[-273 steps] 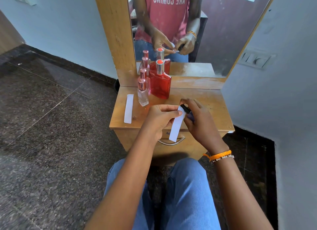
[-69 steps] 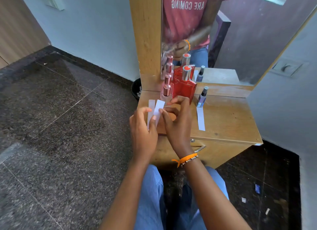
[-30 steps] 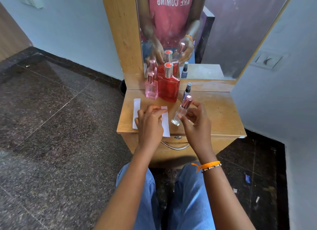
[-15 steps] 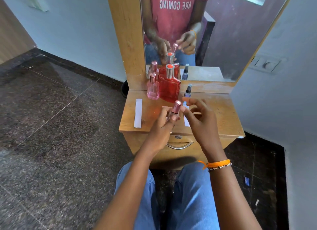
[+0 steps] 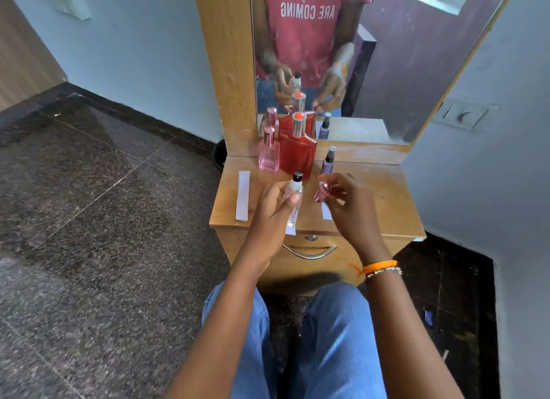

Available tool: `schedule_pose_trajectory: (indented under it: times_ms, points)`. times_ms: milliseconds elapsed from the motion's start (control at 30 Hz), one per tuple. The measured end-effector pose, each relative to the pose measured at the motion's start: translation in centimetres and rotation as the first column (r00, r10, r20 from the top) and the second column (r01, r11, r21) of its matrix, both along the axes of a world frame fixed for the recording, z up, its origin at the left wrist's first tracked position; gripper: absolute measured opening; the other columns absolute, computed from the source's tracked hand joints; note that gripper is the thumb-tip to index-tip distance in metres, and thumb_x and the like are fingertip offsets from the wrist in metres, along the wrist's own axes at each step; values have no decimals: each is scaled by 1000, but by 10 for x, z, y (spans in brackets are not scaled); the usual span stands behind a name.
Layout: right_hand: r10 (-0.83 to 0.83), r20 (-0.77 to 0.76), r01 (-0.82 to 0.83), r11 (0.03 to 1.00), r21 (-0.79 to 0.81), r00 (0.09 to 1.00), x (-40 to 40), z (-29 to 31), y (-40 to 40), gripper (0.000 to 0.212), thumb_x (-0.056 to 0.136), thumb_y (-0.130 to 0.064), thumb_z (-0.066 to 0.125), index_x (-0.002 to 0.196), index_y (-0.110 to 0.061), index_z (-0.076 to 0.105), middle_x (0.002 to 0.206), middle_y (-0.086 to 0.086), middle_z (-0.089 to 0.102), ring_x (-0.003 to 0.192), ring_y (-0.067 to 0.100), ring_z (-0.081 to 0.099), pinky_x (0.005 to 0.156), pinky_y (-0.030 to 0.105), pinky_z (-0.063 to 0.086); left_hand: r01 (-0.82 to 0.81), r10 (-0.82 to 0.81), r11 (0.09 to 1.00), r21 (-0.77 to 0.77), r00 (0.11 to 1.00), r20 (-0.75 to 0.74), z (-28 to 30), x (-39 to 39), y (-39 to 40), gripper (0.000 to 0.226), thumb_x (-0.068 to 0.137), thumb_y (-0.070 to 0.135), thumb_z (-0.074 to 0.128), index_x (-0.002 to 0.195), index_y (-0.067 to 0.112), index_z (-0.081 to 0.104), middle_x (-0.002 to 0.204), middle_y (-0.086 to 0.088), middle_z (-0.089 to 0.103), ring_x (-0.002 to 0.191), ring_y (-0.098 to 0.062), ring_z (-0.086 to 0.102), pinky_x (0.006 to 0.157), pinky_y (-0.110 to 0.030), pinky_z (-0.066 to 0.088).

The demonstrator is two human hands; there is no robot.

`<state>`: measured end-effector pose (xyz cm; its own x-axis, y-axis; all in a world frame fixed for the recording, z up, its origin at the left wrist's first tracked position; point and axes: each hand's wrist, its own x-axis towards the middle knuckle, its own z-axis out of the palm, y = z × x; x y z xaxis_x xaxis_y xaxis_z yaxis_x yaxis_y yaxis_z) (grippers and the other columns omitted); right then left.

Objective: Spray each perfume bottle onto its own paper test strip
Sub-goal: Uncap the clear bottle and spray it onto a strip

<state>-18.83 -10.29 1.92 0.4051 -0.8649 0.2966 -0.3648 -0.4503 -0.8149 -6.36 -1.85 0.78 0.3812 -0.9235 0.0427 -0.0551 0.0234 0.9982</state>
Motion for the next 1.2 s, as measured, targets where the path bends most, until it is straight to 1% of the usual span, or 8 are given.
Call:
schedule_pose_trajectory:
  times_ms: [167, 333, 467, 633, 767, 900, 1000, 1200]
  points:
    - [-16, 2, 16, 999, 45, 1000, 10, -27, 10, 28, 78, 10, 64, 99, -8, 63, 91, 12, 66, 82, 24, 63, 80, 36, 53, -44, 44, 999, -29, 999, -4, 3, 5, 0, 24, 93, 21, 53, 116, 17, 60, 116, -12, 59, 106, -13, 57, 91, -24, 42]
    - [-41, -4, 41, 999, 17, 999, 7, -27, 15, 55, 76, 1, 72, 124, -17, 52, 114, -2, 55, 103, 15, 54, 87, 22, 43, -27, 26, 999, -40, 999, -22, 5, 8, 0, 21, 91, 21, 55, 106, 36, 60, 117, -8, 62, 109, -12, 58, 95, -25, 42]
    - [114, 250, -125, 992, 30, 962, 5, -9, 27, 43, 83, -9, 63, 122, -25, 52, 114, -6, 58, 102, 11, 57, 89, 26, 49, 34, -41, 997, -74, 995, -90, 8, 7, -1, 21, 93, 19, 52, 110, 24, 63, 108, 0, 68, 103, -11, 63, 89, -24, 49]
    - [185, 277, -229, 964, 138, 943, 5, -1, 32, 45, 78, -8, 75, 117, -23, 56, 107, 7, 62, 96, 22, 62, 77, 32, 57, 97, -98, 993, -63, 995, -16, 8, 8, -4, 28, 95, 23, 48, 118, 14, 61, 103, 8, 63, 104, -10, 59, 91, -28, 48]
    - [118, 246, -162, 973, 167, 962, 1, -3, 29, 39, 78, -5, 74, 111, -21, 60, 98, -4, 67, 85, 12, 66, 67, 30, 58, -11, 4, 1000, 27, 966, 257, 3, 17, -14, 33, 96, 19, 45, 126, 10, 55, 121, 4, 48, 122, -16, 47, 101, -23, 38]
    - [65, 278, -124, 972, 200, 959, -4, -8, 27, 34, 81, -6, 72, 108, -20, 57, 94, -5, 70, 84, 9, 68, 64, 24, 54, -248, 125, 961, 127, 791, 598, -5, 19, -31, 40, 92, 15, 53, 132, 18, 50, 133, -5, 46, 125, -24, 42, 102, -32, 36]
    - [55, 280, -117, 970, 212, 959, -8, -10, 25, 35, 81, -5, 71, 109, -21, 57, 95, -5, 71, 85, 8, 66, 65, 21, 54, -286, 8, 931, 227, 639, 769, -12, 16, -41, 45, 88, 20, 59, 132, 19, 47, 133, -8, 45, 126, -32, 37, 100, -43, 37]
    - [85, 380, -192, 949, 252, 921, -14, -14, 21, 31, 87, -9, 66, 114, -20, 55, 102, 2, 68, 95, 17, 65, 71, 20, 53, -327, 13, 918, 223, 590, 807, -19, 13, -48, 29, 85, 17, 62, 114, 15, 58, 128, -8, 50, 119, -32, 39, 94, -39, 38]
